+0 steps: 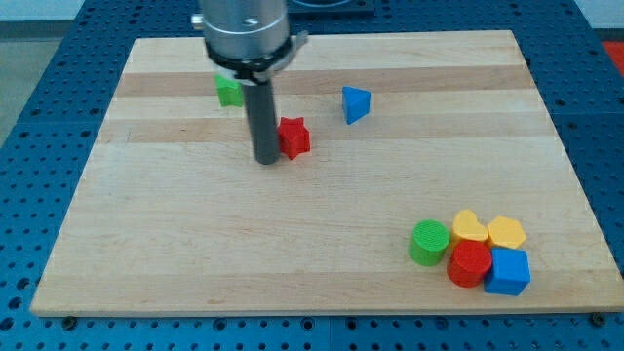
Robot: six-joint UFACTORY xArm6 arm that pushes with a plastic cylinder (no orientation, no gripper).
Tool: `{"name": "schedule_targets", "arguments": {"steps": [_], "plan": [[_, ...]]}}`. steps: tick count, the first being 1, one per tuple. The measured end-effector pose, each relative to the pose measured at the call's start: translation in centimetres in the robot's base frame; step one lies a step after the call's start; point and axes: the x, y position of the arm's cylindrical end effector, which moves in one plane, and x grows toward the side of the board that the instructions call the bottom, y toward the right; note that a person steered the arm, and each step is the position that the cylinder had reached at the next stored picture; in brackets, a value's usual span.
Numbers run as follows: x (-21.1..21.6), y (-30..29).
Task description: Slide the red star at the top of the green circle
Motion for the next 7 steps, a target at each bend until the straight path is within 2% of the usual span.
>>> {"name": "schedule_targets", "arguments": {"steps": [1,2,4,5,6,7], "plan": [[-0.8,-7.3],[-3.6,-7.5],[-0.8,7.7],[0.3,7.0],[-0.6,0.4],[-4.3,-0.4]]}}
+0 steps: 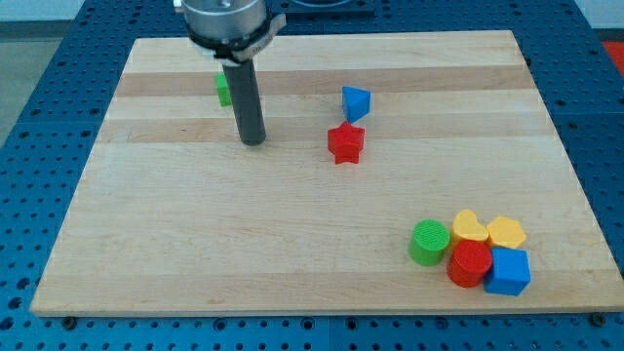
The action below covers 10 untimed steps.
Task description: Slide the red star at the top of the green circle
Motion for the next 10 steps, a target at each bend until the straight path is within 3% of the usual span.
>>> {"name": "schedule_targets", "arguments": {"steps": [1,2,3,4,6,7,8,10], "plan": [[-1.5,3.4],[1.7,8.6],[8.1,13.2],[10.3,13.6],[5.6,4.4],[1.7,5.7],[1.6,11.0],[7.7,14.8]]}}
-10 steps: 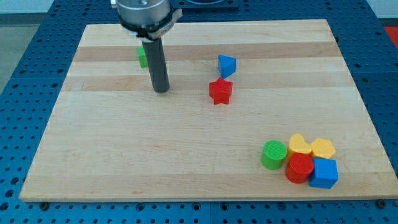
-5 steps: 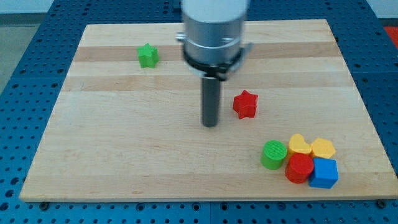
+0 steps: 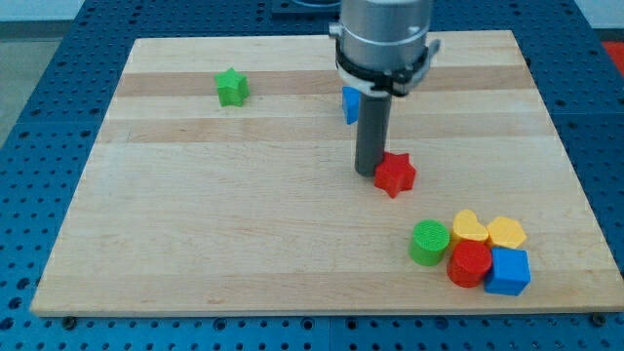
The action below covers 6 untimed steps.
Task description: Slide the red star at the top of the green circle
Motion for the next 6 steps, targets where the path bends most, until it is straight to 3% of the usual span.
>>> {"name": "schedule_targets", "arguments": {"steps": [2,3,5,6], "plan": [[-2.8,-0.8],[-2.0,0.9],[3.6,1.8],[3.6,0.8]]}}
